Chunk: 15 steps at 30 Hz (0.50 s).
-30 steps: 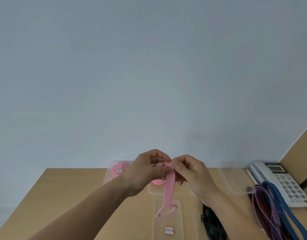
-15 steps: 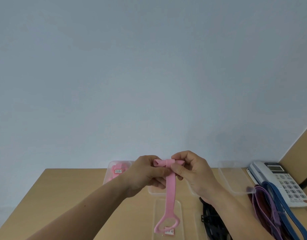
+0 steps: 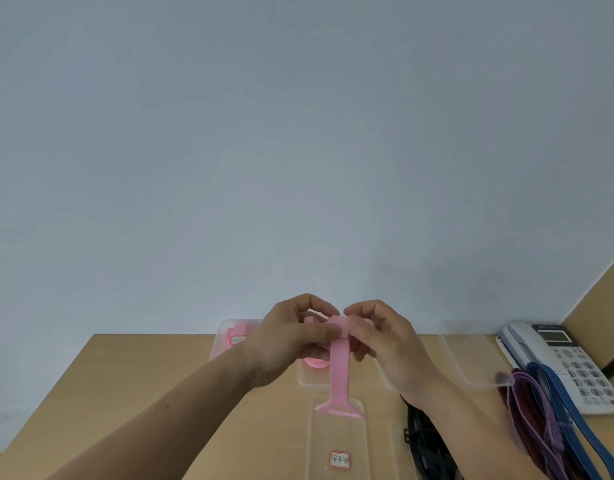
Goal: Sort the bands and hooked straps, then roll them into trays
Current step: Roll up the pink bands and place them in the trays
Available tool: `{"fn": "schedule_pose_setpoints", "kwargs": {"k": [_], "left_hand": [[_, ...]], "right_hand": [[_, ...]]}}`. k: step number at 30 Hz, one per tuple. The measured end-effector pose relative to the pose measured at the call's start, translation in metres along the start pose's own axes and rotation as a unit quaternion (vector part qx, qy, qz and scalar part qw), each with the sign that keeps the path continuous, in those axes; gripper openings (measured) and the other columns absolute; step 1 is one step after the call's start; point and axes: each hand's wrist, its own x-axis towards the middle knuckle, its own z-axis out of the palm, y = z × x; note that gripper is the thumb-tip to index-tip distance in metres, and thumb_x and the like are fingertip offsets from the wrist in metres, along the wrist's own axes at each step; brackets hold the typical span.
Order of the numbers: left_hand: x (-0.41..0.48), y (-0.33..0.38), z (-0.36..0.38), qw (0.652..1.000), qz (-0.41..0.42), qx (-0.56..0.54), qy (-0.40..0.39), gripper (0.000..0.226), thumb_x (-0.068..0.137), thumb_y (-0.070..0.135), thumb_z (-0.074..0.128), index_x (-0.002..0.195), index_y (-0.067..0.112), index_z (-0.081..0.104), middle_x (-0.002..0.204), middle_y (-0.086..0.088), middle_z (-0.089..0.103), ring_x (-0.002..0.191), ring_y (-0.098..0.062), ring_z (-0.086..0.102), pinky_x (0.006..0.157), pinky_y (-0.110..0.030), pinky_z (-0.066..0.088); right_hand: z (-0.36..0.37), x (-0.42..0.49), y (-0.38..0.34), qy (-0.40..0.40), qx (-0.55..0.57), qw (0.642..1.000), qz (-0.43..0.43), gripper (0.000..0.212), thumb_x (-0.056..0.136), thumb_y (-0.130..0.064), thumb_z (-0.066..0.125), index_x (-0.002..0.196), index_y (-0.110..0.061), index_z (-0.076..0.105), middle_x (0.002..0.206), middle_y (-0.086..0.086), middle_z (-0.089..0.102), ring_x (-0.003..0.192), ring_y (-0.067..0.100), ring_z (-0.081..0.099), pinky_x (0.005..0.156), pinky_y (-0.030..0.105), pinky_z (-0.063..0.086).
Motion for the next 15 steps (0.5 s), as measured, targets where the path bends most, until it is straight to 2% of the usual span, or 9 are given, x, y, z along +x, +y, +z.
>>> {"fn": "schedule_pose_setpoints", "kwargs": {"k": [3,6,9,11,13,15], "left_hand": [[0.0016,-0.0024,0.0002,0.999,0.029,0.040,0.019,0.037,0.076,0.013,0.081,0.104,-0.001,0.062,0.102,-0.031,0.065,0.095,-0.048,0.068,0.090,-0.064,0.051],[0.0013,-0.0064,-0.0003,0.997,0.039,0.067,0.029,0.033,0.077,0.012,0.081,0.104,0.004,0.063,0.112,-0.031,0.062,0.096,-0.048,0.067,0.087,-0.061,0.054],[0.0017,-0.0075,-0.0014,0.996,0.020,0.081,0.022,0.042,0.076,0.017,0.081,0.110,0.003,0.061,0.106,-0.026,0.068,0.092,-0.042,0.071,0.087,-0.057,0.056],[0.0015,-0.0063,-0.0012,0.994,0.002,0.105,-0.005,0.039,0.081,0.023,0.081,0.106,0.000,0.062,0.098,-0.022,0.073,0.088,-0.037,0.073,0.084,-0.049,0.059],[0.0001,-0.0049,-0.0010,0.992,-0.013,0.124,-0.023,0.033,0.086,0.026,0.077,0.101,0.000,0.063,0.093,-0.018,0.075,0.082,-0.030,0.072,0.074,-0.039,0.059],[-0.0013,-0.0048,-0.0009,0.991,-0.025,0.126,-0.027,0.028,0.087,0.020,0.075,0.102,0.000,0.062,0.094,-0.019,0.075,0.080,-0.027,0.071,0.070,-0.034,0.057]], "right_hand": [[0.0037,0.0013,-0.0020,-0.002,-0.036,0.999,0.021,0.023,0.081,-0.044,0.070,0.077,-0.021,0.069,0.068,0.007,0.070,0.057,0.016,0.061,0.053,0.024,0.047],[0.0023,0.0011,-0.0001,0.006,-0.070,0.997,0.009,0.014,0.090,-0.029,0.070,0.084,-0.016,0.069,0.067,0.007,0.071,0.055,0.015,0.062,0.051,0.025,0.047],[0.0001,-0.0005,0.0013,0.013,-0.076,0.997,-0.013,0.005,0.090,-0.021,0.071,0.088,-0.017,0.070,0.069,0.006,0.071,0.057,0.014,0.063,0.051,0.022,0.047],[-0.0013,-0.0012,0.0009,0.020,-0.073,0.997,-0.023,0.005,0.089,-0.018,0.073,0.086,-0.023,0.071,0.072,0.004,0.072,0.058,0.013,0.064,0.052,0.020,0.048],[-0.0017,-0.0020,-0.0001,0.018,-0.073,0.997,-0.029,0.013,0.087,-0.016,0.074,0.085,-0.028,0.070,0.076,0.000,0.073,0.059,0.011,0.065,0.054,0.017,0.049],[-0.0008,-0.0029,-0.0005,0.006,-0.076,0.997,-0.031,0.012,0.083,-0.019,0.075,0.087,-0.030,0.070,0.080,-0.003,0.073,0.062,0.008,0.066,0.057,0.016,0.049]]}}
